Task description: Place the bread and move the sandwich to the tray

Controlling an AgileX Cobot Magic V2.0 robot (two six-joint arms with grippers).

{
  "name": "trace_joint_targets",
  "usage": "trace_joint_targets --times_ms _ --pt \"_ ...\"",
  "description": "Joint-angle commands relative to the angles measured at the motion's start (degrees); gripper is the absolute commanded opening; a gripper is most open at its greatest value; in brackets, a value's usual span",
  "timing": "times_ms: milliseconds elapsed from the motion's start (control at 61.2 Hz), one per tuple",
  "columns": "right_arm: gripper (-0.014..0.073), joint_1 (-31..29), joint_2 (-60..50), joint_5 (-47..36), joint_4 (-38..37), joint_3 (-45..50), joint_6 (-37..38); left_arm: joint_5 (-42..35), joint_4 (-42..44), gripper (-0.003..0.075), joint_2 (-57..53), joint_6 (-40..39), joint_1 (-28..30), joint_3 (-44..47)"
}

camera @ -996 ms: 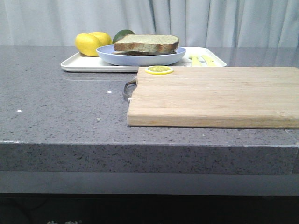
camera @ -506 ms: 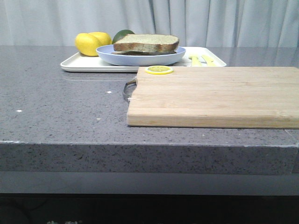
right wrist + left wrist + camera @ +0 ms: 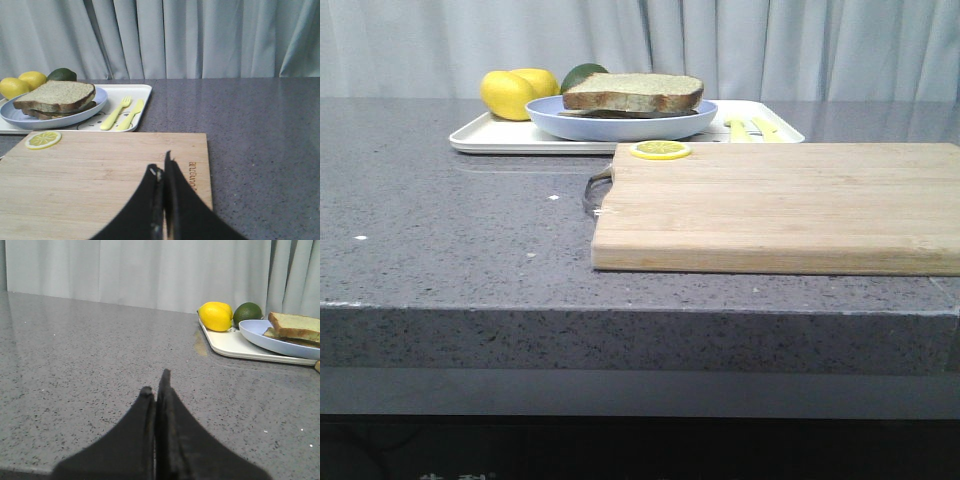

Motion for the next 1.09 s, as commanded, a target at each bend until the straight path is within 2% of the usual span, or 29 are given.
trace_joint_targets --times_ms 0,114,180,229,359,670,1078 --pt "-0.0059 0.0 0.63 -5.33 -3.77 -1.03 1.18 -4.87 -0.27 -0.002 -1.34 -0.23 0.06 -0.03" --pt "-0.0059 0.0 0.63 -7.59 -11.46 1.26 11.34 -4.87 -0.27 -0.002 -1.34 -0.23 0.06 -0.03" --pt "-0.0059 0.0 0.63 -11.17 -15.12 4.03 18.43 -4.87 -0.27 -0.002 -1.34 -0.23 0.06 -0.03" --pt "-0.0059 0.0 0.58 -14.88 -16.96 6.69 20.73 -4.87 -0.27 -0.002 -1.34 -0.23 0.06 -0.03" --pt "-0.0059 0.0 0.52 -20.45 -17.17 12.51 20.59 -4.87 -0.27 -0.002 -1.34 -0.23 0.06 -0.03" --pt "-0.0059 0.0 0.35 -19.1 -17.05 17.37 20.59 -4.87 -0.27 -0.002 -1.34 -0.23 0.06 -0.03" --pt "-0.0059 0.0 -9.15 -5.54 -17.05 17.37 20.59 -4.87 -0.27 -0.002 -1.34 -0.23 0.06 -0.03"
